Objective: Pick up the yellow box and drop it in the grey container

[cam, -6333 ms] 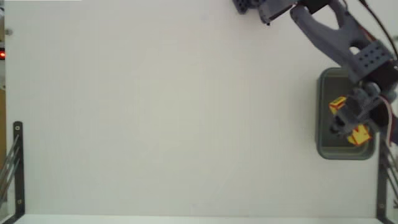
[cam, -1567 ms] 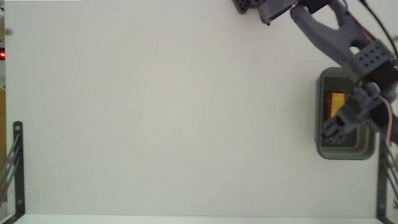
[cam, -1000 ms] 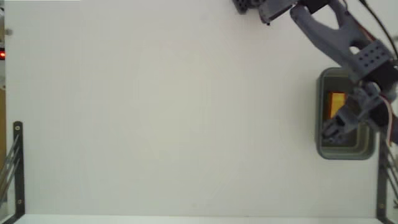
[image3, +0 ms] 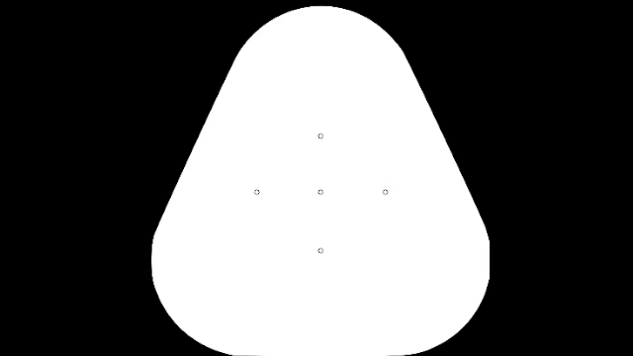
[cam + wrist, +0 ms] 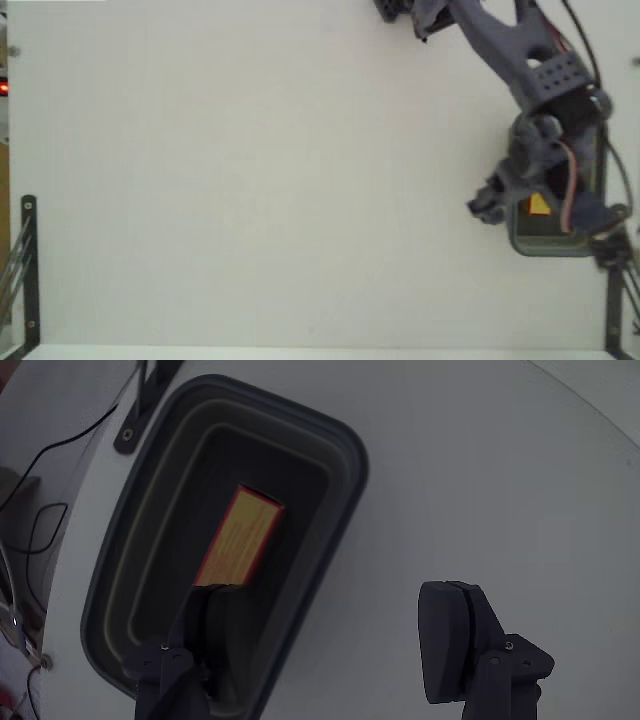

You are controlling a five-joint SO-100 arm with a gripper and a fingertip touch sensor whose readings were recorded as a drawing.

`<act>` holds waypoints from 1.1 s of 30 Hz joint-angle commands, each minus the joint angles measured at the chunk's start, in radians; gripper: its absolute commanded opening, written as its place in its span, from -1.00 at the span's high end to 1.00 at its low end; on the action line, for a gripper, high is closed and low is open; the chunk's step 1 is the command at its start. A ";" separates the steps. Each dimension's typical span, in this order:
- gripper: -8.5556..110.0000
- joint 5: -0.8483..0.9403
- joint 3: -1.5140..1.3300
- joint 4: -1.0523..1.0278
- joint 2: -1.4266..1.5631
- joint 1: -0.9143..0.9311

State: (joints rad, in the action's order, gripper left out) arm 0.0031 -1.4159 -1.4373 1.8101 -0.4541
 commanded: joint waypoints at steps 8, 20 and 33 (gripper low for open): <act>-1.00 -0.003 -0.130 0.009 0.213 0.105; -1.00 -0.003 -0.300 0.008 0.385 0.236; -1.00 -0.003 -0.460 0.008 0.546 0.359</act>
State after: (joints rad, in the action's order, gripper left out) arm 0.0031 -1.8546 -1.4343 2.2841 -0.0997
